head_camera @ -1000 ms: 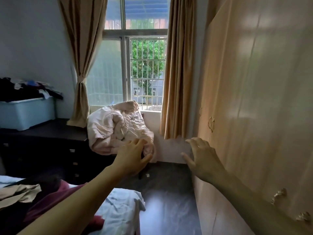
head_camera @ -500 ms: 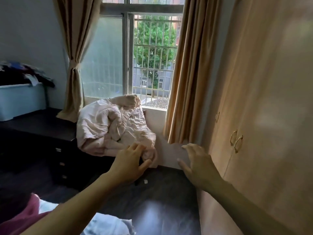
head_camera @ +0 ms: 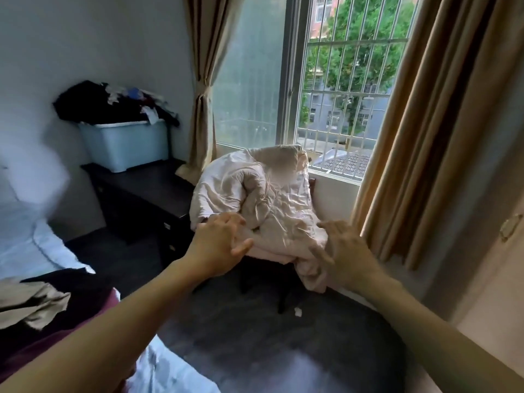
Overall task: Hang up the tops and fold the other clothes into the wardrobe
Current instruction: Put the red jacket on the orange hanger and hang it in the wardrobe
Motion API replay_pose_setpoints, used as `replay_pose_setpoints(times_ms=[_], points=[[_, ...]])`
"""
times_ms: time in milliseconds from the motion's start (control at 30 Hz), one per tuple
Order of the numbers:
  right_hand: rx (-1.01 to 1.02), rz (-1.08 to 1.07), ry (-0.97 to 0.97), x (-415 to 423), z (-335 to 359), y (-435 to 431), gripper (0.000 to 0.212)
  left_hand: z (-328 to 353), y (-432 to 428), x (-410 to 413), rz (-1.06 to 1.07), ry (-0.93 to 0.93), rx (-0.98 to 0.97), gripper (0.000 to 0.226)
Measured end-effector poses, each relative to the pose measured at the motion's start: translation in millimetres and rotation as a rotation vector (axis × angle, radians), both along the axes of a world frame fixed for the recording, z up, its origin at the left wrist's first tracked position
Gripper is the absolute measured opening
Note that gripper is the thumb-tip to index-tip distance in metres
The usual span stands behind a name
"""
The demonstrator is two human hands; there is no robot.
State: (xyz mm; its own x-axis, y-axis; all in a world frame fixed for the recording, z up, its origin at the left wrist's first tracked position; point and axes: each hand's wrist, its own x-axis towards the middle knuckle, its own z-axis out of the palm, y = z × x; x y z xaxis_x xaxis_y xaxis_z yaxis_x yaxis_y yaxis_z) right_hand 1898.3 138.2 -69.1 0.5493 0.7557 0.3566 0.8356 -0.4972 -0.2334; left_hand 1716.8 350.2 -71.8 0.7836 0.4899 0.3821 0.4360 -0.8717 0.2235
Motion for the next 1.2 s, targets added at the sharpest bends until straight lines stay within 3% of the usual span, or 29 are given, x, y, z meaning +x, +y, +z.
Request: replay_pose_setpoints(times_ms=[533, 933, 1200], points=[[-0.126, 0.333, -0.046, 188, -24, 255, 0.06, -45, 201, 155, 0.273, 0.003, -0.105, 0.058], [-0.1, 0.709, 0.03, 237, -29, 452, 0.069, -42, 312, 162, 0.637, 0.077, -0.087, 0.054], [-0.085, 1.011, 0.059, 250, -35, 580, 0.059, -39, 342, 157, 0.967, 0.135, -0.132, 0.054]])
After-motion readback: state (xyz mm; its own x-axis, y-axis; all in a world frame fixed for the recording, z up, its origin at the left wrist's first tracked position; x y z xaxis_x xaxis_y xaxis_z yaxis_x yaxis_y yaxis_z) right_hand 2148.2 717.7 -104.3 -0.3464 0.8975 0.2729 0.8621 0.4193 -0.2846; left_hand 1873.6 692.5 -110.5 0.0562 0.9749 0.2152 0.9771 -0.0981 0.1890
